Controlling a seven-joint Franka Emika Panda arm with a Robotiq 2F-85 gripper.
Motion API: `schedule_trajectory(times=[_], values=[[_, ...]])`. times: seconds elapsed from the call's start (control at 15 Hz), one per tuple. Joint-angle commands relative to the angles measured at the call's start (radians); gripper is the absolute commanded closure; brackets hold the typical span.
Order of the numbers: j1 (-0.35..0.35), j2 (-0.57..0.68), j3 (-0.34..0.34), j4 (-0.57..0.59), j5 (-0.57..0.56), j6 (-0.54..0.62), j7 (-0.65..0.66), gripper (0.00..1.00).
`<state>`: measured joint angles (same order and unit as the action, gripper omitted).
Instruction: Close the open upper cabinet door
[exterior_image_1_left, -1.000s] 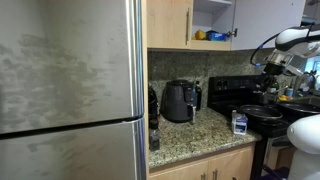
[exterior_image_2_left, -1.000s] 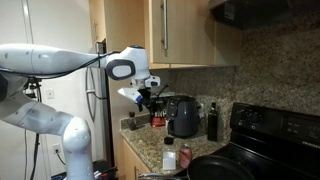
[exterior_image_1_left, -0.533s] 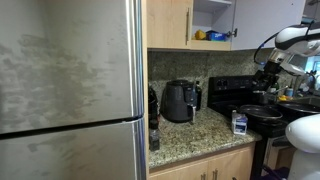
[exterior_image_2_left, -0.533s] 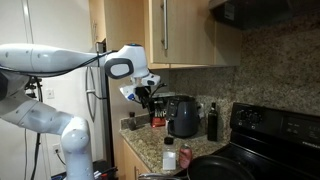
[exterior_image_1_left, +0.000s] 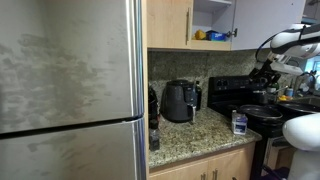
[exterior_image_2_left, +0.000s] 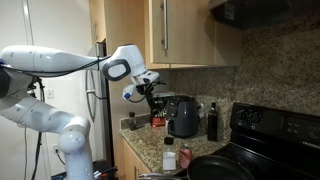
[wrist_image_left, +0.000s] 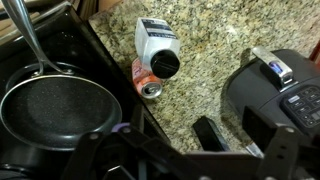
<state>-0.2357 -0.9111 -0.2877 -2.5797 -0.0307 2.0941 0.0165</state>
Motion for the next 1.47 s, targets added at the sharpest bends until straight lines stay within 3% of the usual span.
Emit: schedule_trajectory(times=[0.0,0.13,0.2,0.27,0.4,0.47,0.53,0.73,0.87,1.0,1.07,1.4], values=[[-0.101,-0.008,0.087,-0.029,-0.037,0.000,0.120,0.00],[-0.149,-0.011,0.136,-0.039,-0.053,0.008,0.235,0.00],[-0.214,-0.034,0.035,0.036,-0.103,-0.092,0.162,0.00],[-0.242,-0.028,0.039,0.042,-0.133,-0.081,0.191,0.00],[-0.311,-0.014,-0.025,0.092,-0.166,-0.085,0.199,0.00],[-0.264,-0.037,-0.111,0.147,-0.119,-0.159,0.092,0.00],[-0.283,-0.032,-0.028,0.074,-0.142,-0.075,0.168,0.00],[-0.280,-0.053,-0.116,0.134,-0.132,-0.136,0.097,0.00],[-0.305,-0.054,-0.089,0.149,-0.146,-0.094,0.153,0.00],[-0.328,-0.022,-0.116,0.239,-0.123,-0.099,0.220,0.00],[-0.337,-0.044,-0.034,0.133,-0.103,0.004,0.344,0.00],[-0.411,-0.006,0.064,0.136,-0.079,0.172,0.610,0.00]])
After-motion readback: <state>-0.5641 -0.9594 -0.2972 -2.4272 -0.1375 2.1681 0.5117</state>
